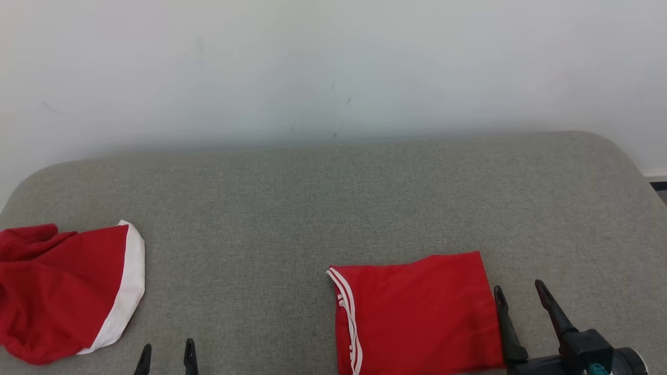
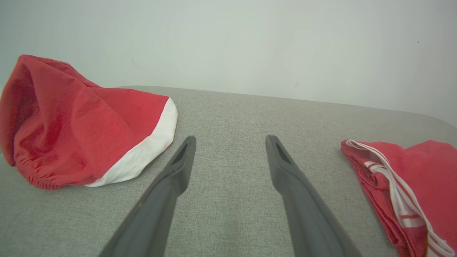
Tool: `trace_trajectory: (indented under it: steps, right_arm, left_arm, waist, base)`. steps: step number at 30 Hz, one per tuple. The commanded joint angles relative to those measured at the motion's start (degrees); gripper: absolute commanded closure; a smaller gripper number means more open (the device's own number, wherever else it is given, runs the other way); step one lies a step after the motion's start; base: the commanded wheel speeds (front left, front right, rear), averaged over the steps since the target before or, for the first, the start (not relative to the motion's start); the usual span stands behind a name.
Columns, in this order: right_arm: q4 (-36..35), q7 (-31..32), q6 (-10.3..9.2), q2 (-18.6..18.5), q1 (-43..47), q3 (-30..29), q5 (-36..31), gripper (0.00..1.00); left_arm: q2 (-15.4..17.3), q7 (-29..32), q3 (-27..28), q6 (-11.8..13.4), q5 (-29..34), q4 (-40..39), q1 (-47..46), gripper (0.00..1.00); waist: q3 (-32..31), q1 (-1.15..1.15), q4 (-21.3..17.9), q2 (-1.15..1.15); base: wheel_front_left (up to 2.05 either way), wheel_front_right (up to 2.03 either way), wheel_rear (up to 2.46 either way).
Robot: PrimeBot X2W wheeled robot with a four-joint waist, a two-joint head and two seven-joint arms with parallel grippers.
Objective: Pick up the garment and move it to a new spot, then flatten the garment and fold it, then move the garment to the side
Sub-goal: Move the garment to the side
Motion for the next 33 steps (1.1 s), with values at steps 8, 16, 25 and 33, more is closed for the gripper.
trace_trajectory:
  steps: [8, 16, 25, 33]
  right_arm:
    - [-0.72, -0.04, -0.14, 0.43, 0.86, -0.71, -0.23, 0.0]
    - [-1.3, 1.29, -0.14, 0.44, 0.33, -0.7, -0.29, 0.0]
    - [0.11, 28.07, -0.14, -3.62, -5.67, 0.52, 7.86, 0.0]
    - [0.09, 54.34, -0.14, -10.0, -9.74, -1.01, 11.0, 0.0]
  left_arm:
    - [-0.05, -0.17, -0.23, 0.23, -0.06, -0.47, 0.35, 0.0]
    - [-0.04, -0.17, -0.28, 0.27, 0.36, -0.75, -0.16, 0.0]
    - [-0.03, -0.18, -1.13, 0.55, 0.14, -1.28, -0.27, 0.0]
    - [-0.04, -0.18, -2.95, 0.7, 0.28, -2.04, -2.08, 0.0]
  waist:
    - [0.36, 0.0, 0.28, 0.0]
    - [0.67, 0.0, 0.51, 0.0]
    - [1.43, 0.0, 2.15, 0.0]
    - [5.13, 0.0, 5.88, 0.0]
  base:
    - [0.0, 0.0, 0.0]
    - [0.0, 0.0, 0.0]
    - [0.0, 0.0, 0.0]
    - [0.0, 0.0, 0.0]
